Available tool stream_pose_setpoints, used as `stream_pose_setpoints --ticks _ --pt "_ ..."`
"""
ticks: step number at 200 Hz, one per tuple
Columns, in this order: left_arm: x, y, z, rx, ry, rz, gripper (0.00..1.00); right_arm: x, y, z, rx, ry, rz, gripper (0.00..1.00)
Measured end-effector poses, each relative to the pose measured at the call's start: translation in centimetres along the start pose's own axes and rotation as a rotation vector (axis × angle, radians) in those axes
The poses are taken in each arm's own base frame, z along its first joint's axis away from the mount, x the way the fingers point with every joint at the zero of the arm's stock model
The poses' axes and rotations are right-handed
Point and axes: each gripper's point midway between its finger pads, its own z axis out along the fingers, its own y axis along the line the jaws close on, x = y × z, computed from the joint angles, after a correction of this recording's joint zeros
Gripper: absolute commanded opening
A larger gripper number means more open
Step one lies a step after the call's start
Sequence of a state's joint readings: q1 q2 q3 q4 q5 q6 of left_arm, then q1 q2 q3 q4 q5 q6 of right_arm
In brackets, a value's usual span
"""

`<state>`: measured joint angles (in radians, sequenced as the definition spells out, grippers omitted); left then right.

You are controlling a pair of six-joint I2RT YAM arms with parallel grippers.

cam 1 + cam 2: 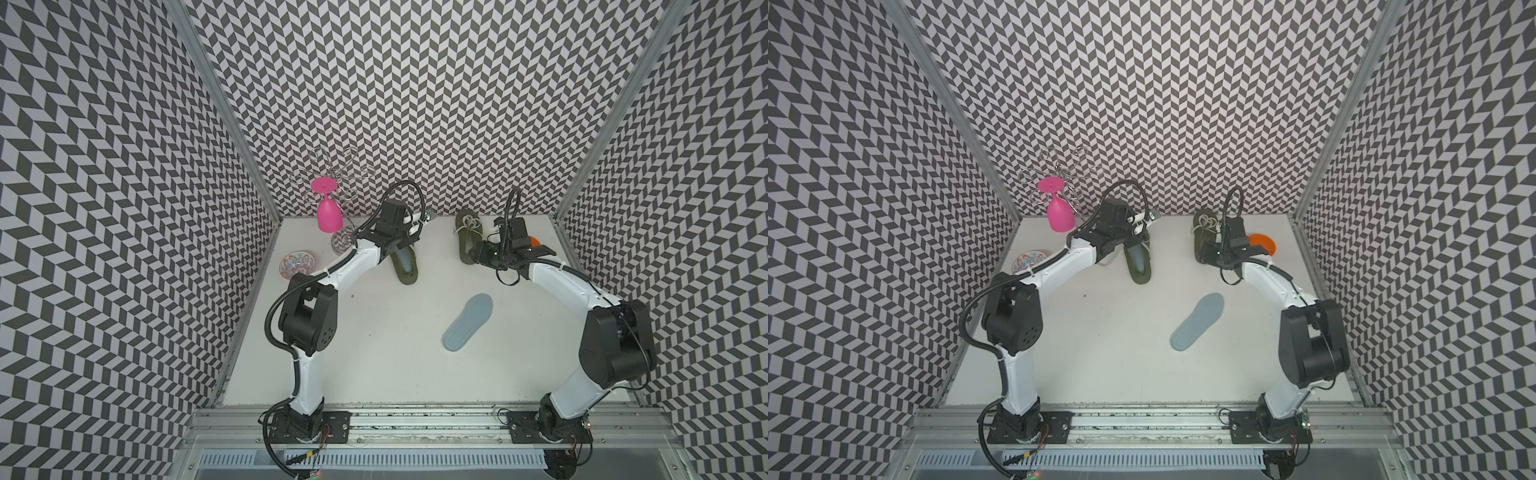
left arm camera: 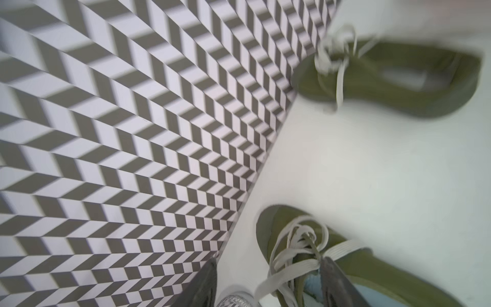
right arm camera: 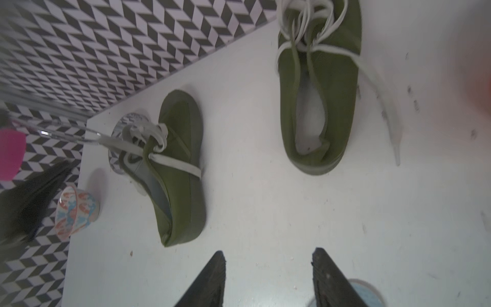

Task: Insert the insole into the shoe
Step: Move the shoe to the center of the board.

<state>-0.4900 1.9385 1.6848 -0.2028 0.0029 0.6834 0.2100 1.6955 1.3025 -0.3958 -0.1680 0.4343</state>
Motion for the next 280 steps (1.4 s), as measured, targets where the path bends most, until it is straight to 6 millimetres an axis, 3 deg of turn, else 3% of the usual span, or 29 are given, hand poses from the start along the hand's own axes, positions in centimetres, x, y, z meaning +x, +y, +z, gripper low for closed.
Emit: stream_pose_setpoints --ticks 24,47,66,87,100,119,163,187,221,255,280 --pt "-4.4 2.0 -4.3 0.003 -0.129 -0.278 0.55 -2.6 -1.4 2.0 0.039 -0.028 -0.005 0.50" --pt "-4.5 1.5 -5.4 0.047 -0.157 -0.521 0.53 -4.7 -2.3 4.7 0.086 -0.025 -0.036 0.50" --pt "-1.5 -1.7 -4.8 0.094 -0.078 -0.657 0.53 -5.2 -2.9 6.7 0.115 -0.008 -0.062 0.50" --pt "1.8 -7.4 -4.0 0.163 0.042 -0.731 0.53 -4.7 -4.2 8.4 0.155 0.030 -0.075 0.50" --pt "2.6 -10.1 -4.1 0.200 0.086 -0.753 0.53 -4.2 -5.0 9.3 0.180 0.052 -0.083 0.50" --pt "2.2 -12.3 -4.6 0.236 0.098 -0.775 0.53 -3.1 -6.5 10.3 0.214 0.091 -0.091 0.50" --pt "0.7 -12.0 -5.3 0.217 0.061 -0.807 0.53 -2.4 -8.5 13.1 0.249 0.144 -0.099 0.53" --pt "0.8 -11.9 -5.2 0.207 0.065 -0.809 0.53 -2.5 -8.7 13.4 0.253 0.145 -0.105 0.54" --pt "0.2 -11.3 -4.4 0.184 0.065 -0.805 0.52 -3.5 -8.6 13.7 0.261 0.133 -0.116 0.25" --pt "-0.2 -10.5 -3.9 0.159 0.061 -0.803 0.51 -2.1 -8.7 13.8 0.239 0.145 -0.108 0.17" --pt "0.3 -10.6 -3.9 0.152 0.080 -0.803 0.50 -0.4 -8.4 12.5 0.194 0.170 -0.084 0.16"
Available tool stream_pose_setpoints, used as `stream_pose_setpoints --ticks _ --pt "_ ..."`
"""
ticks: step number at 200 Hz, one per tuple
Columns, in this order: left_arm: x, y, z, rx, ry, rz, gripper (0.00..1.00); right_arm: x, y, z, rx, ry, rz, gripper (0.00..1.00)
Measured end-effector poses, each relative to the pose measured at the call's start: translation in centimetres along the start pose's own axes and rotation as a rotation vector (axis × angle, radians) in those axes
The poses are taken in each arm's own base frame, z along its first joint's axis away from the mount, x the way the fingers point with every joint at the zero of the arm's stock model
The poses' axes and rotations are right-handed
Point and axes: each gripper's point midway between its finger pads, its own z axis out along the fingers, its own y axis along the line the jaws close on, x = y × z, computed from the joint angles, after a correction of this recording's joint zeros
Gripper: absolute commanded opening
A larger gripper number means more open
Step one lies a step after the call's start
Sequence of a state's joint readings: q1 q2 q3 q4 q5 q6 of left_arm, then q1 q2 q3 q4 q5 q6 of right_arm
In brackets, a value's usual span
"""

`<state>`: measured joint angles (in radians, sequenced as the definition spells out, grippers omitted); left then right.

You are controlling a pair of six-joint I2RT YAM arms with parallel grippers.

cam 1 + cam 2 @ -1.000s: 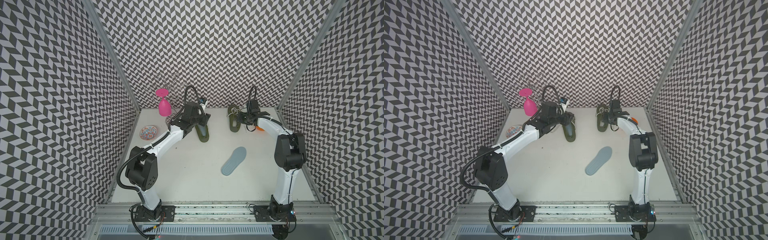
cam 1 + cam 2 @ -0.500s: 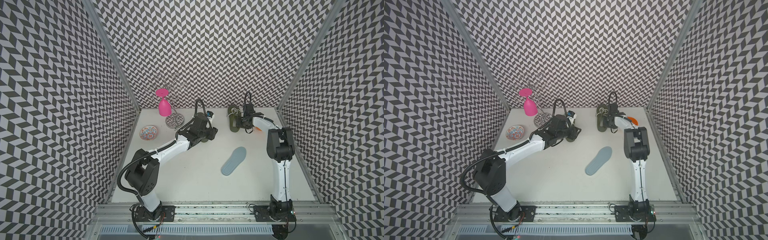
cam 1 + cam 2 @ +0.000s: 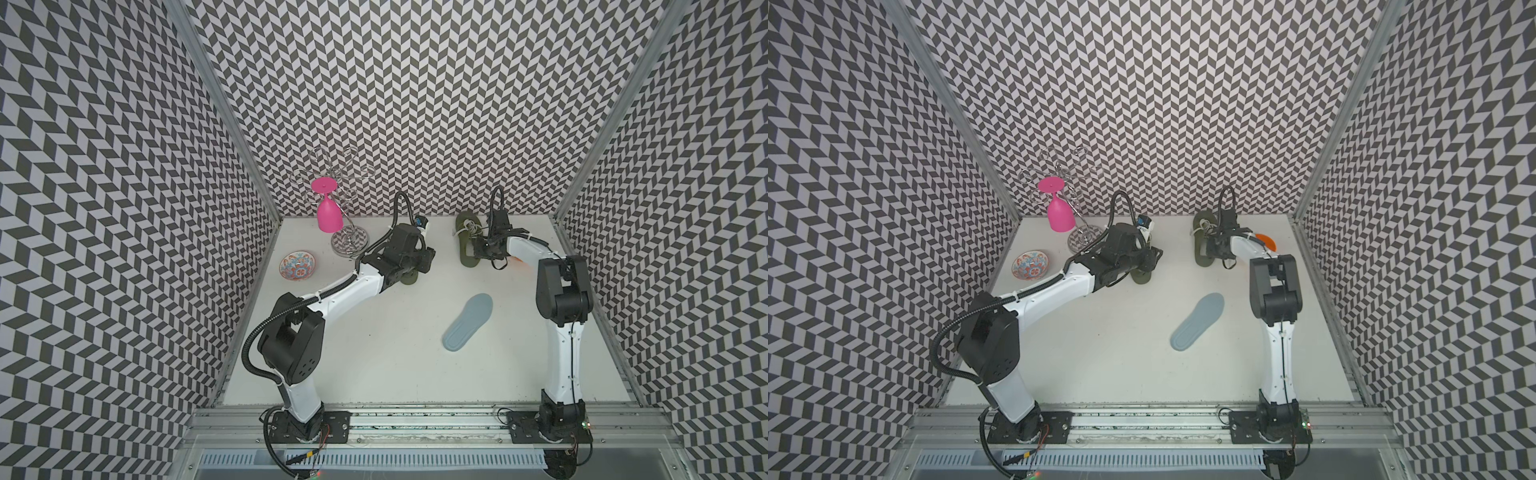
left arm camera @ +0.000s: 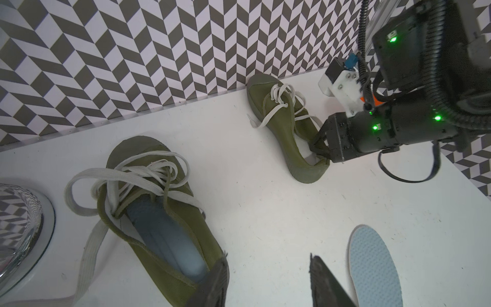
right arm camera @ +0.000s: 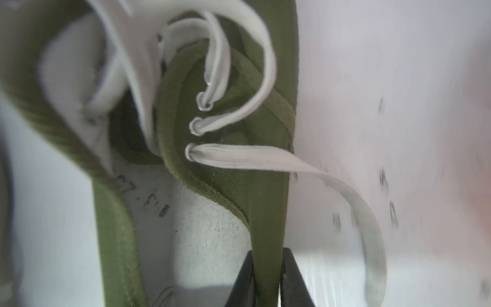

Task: Insert the insole into the shoe
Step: Move the shoe to the center of the board.

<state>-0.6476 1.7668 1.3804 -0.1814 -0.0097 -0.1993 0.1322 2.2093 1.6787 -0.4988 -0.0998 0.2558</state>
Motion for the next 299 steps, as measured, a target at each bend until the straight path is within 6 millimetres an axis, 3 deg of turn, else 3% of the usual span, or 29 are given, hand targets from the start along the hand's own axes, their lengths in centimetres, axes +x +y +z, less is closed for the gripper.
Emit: stream_pose_setpoints --ticks 56,92,109,158,228,244,267,299 --pt "1.4 -1.0 0.1 0.004 0.040 -0.010 0.51 7.5 2.0 -3.3 -0.140 0.081 0.049 0.20" --pt "4.3 -3.4 1.1 0.001 0.094 -0.031 0.53 12.5 5.8 -4.8 -0.265 0.133 0.066 0.34" --pt "5.9 -4.0 2.2 -0.012 0.127 -0.034 0.54 13.7 7.3 -5.3 -0.320 0.155 0.068 0.39" --pt "8.5 -3.7 6.9 -0.072 0.191 -0.031 0.54 12.3 8.2 -6.6 -0.358 0.112 0.067 0.51" --pt "7.7 -3.4 10.5 -0.114 0.178 0.021 0.53 9.4 8.9 -7.6 -0.359 0.046 0.036 0.53" --pt "7.9 -3.2 11.0 -0.119 0.182 0.027 0.46 9.2 8.8 -7.5 -0.352 0.044 0.031 0.53" --pt "8.4 -2.6 11.5 -0.128 0.196 0.042 0.24 9.1 8.7 -7.5 -0.345 0.039 0.023 0.53" --pt "8.5 -2.2 11.7 -0.106 0.206 0.040 0.03 9.2 8.5 -7.4 -0.329 0.037 0.014 0.56"
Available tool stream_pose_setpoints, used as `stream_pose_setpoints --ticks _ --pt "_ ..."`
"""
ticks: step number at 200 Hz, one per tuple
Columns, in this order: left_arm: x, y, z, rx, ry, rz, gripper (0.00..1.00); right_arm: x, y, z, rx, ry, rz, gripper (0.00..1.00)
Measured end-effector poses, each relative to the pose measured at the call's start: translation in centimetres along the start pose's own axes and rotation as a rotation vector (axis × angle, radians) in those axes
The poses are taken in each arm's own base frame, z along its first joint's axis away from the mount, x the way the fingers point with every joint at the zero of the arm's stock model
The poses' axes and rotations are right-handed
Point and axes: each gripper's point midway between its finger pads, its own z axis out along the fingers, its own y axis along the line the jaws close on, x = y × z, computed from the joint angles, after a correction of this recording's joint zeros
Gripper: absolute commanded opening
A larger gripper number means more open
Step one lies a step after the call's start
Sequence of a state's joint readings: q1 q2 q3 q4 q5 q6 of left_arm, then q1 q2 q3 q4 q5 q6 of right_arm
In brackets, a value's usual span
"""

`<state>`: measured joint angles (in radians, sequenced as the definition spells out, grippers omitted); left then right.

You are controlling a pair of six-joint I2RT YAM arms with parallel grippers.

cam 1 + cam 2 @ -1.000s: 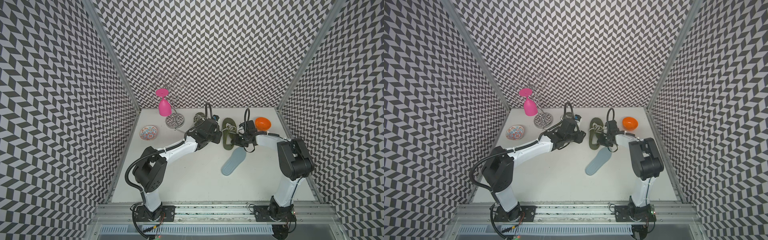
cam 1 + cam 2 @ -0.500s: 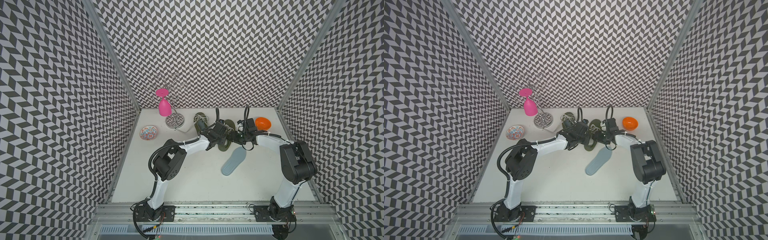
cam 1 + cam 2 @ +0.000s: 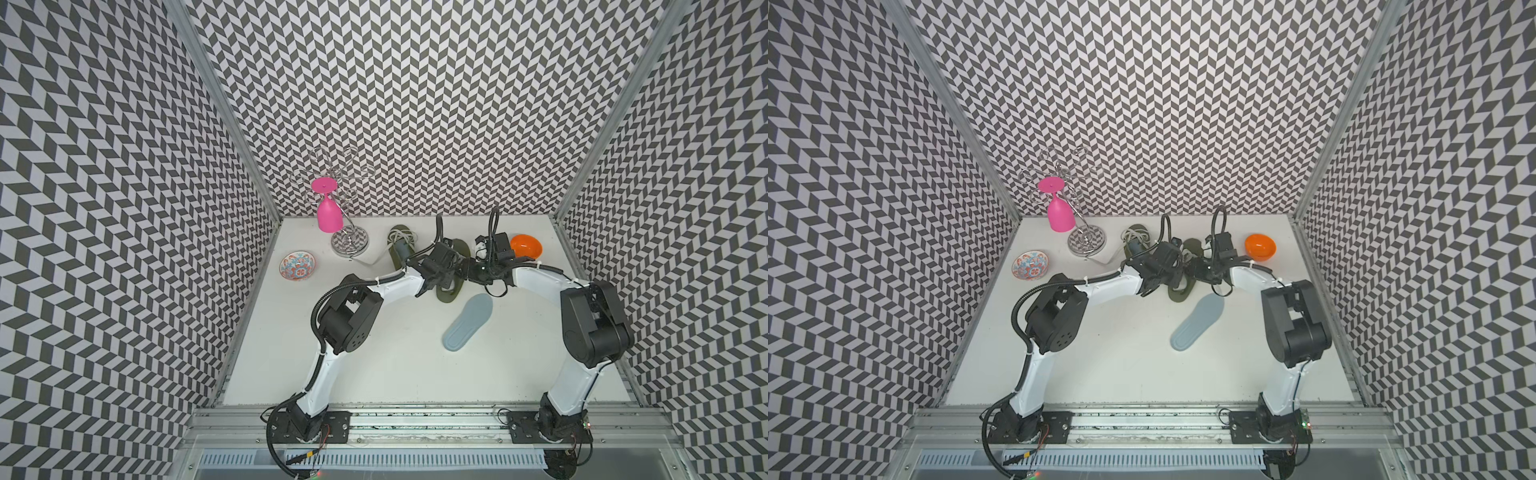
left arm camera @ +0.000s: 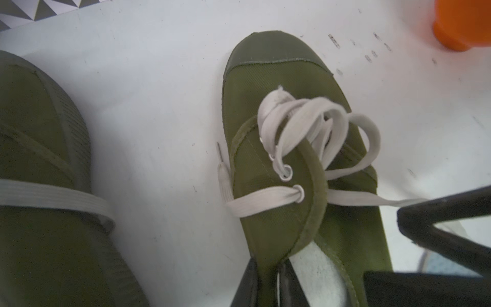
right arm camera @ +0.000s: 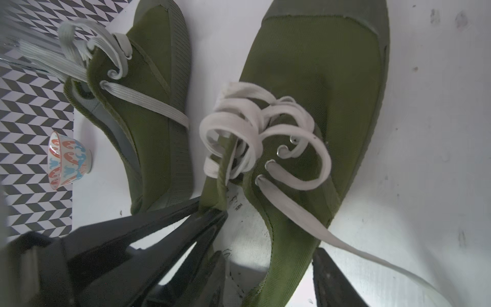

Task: Insert the insole into the shoe
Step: Move the shoe to the center of the board, then adjust the shoe at the center of the board.

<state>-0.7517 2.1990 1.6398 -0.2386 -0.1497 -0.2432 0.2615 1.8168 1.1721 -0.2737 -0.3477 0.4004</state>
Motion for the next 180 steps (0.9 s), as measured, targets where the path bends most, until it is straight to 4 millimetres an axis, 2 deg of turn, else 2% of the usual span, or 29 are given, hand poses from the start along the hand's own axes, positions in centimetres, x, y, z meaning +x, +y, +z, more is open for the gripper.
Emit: stream_pose_setpoints --ticks 5,36,52,91,117,131,142,145,147,180 --pt "-0.1 -0.1 0.0 0.014 -0.001 0.003 0.00 0.1 0.0 0.0 0.003 0.002 -0.002 0.57" --pt "0.3 -0.1 -1.1 0.094 0.001 -0.057 0.00 1.1 0.5 0.5 0.027 0.018 -0.030 0.64" --pt "0.9 0.0 -2.1 0.131 0.002 -0.106 0.00 1.6 0.9 0.9 0.052 0.024 -0.052 0.65" --pt "1.8 -0.1 -4.3 0.184 -0.010 -0.214 0.00 2.2 -0.2 2.0 0.141 0.032 -0.073 0.68" --pt "1.7 -0.2 -4.4 0.195 -0.022 -0.255 0.00 2.3 -0.4 2.4 0.182 0.026 -0.091 0.70" --pt "1.9 -0.2 -4.3 0.196 -0.024 -0.271 0.00 2.5 0.1 2.5 0.187 0.026 -0.107 0.71" --pt "2.2 -0.1 -4.2 0.195 -0.022 -0.281 0.00 2.9 0.6 2.7 0.186 0.028 -0.114 0.86" --pt "2.2 -0.1 -4.2 0.195 -0.020 -0.283 0.00 3.0 0.7 2.7 0.185 0.030 -0.123 0.96" --pt "2.3 -0.1 -4.2 0.195 -0.020 -0.284 0.00 3.0 0.8 2.8 0.184 0.031 -0.125 0.99" --pt "2.4 0.3 -4.1 0.185 -0.019 -0.299 0.00 3.6 1.3 2.9 0.191 0.031 -0.136 1.00"
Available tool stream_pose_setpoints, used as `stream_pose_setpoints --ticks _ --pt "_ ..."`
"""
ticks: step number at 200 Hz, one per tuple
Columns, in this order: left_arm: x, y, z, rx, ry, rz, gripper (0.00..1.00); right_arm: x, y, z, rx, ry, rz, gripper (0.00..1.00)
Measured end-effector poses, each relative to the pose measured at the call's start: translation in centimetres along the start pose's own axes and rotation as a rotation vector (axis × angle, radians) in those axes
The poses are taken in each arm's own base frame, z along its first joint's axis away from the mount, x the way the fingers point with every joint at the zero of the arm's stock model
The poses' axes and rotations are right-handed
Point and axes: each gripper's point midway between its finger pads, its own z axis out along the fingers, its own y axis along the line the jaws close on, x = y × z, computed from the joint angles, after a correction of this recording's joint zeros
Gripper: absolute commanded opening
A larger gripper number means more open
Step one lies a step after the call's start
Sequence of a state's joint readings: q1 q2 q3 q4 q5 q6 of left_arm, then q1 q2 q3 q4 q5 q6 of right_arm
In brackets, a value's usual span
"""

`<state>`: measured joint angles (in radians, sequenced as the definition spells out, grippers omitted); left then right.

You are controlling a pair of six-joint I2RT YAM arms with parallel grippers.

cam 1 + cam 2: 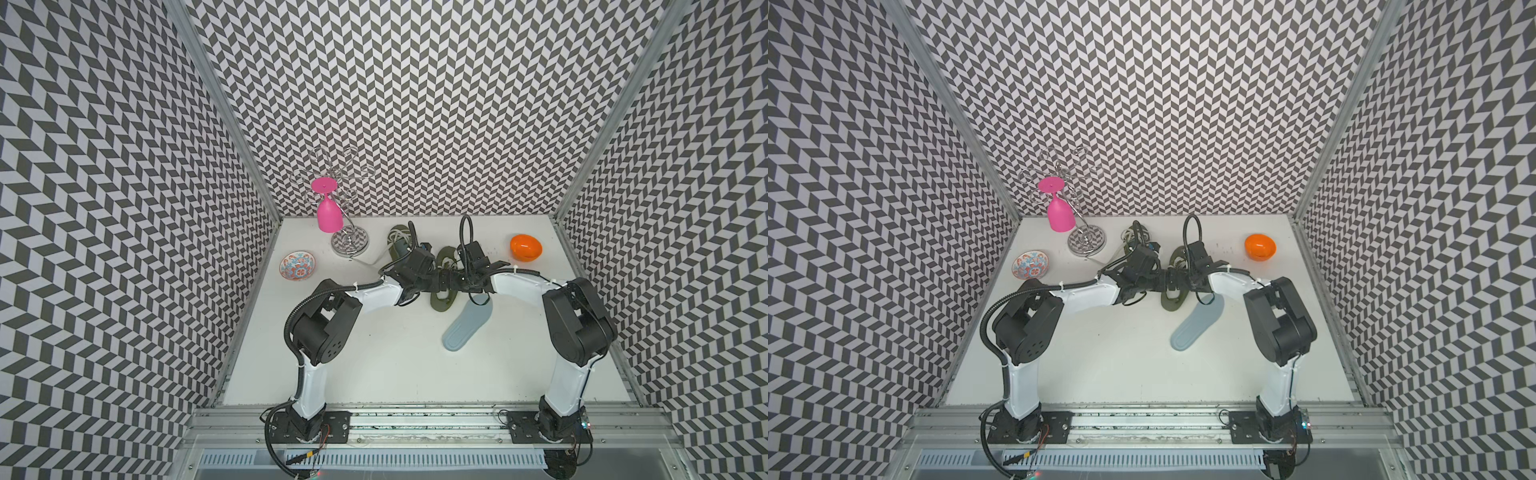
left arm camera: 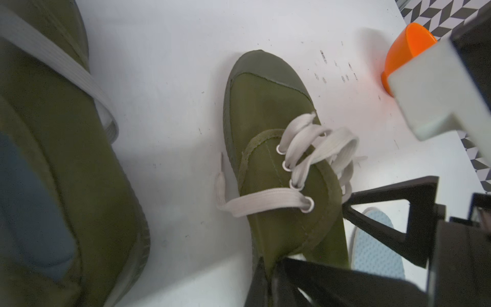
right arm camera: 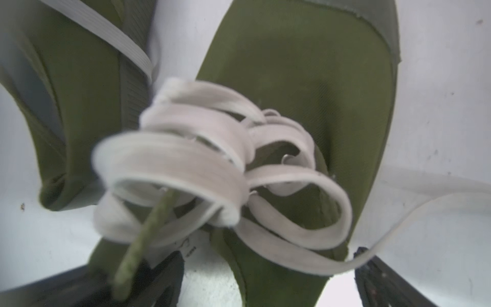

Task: Insert the insole into the shoe
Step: Adjust the shoe at the center of the board.

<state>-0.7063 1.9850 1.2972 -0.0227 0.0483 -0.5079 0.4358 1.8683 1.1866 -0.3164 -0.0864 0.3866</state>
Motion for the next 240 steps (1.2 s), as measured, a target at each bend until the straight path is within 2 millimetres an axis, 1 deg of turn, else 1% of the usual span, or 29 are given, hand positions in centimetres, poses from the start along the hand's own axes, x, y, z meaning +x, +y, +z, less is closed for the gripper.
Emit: stream_pose_setpoints --ticks 18,38,52,68,93,120,137,172,207,215,228,240 --pt "0.0 0.0 0.0 0.005 -0.005 -0.006 0.00 0.2 0.0 -0.4 -0.001 -0.004 -0.001 0.99" --pt "0.2 -0.2 -0.3 0.022 -0.003 -0.013 0.00 0.0 0.0 -0.5 0.001 -0.015 -0.004 0.98" --pt "0.3 -0.5 -0.7 0.038 -0.005 -0.023 0.00 0.0 -0.4 -0.2 0.022 -0.016 -0.004 0.97" --pt "0.2 -0.7 -1.5 0.049 -0.011 -0.034 0.00 0.2 -1.1 0.6 0.059 -0.012 -0.002 0.97" --pt "0.6 0.1 -2.4 0.026 -0.018 -0.048 0.00 -0.5 -2.0 0.8 0.116 -0.047 -0.005 0.98" --pt "0.0 0.6 -3.1 -0.011 -0.053 -0.059 0.00 -0.9 -2.4 0.6 0.144 -0.069 0.003 0.99" --pt "0.0 1.0 -3.1 -0.032 -0.069 -0.068 0.00 -0.9 -2.7 0.3 0.155 -0.079 0.018 1.00" --pt "1.4 2.6 -2.9 -0.077 -0.063 -0.095 0.00 -1.1 -3.0 -0.7 0.172 -0.105 0.029 1.00" --pt "1.4 2.8 -2.8 -0.071 -0.081 -0.130 0.00 -0.7 -3.3 -0.8 0.163 -0.096 0.035 1.00" --pt "1.5 2.9 -2.8 -0.067 -0.085 -0.142 0.00 -0.7 -3.4 -0.7 0.154 -0.093 0.036 0.96" --pt "1.8 3.1 -2.9 -0.061 -0.089 -0.159 0.00 -0.7 -3.4 -0.6 0.133 -0.091 0.040 0.84" --pt "2.3 3.1 -3.2 -0.047 -0.086 -0.175 0.00 -0.6 -3.2 -0.5 0.105 -0.080 0.042 0.75"
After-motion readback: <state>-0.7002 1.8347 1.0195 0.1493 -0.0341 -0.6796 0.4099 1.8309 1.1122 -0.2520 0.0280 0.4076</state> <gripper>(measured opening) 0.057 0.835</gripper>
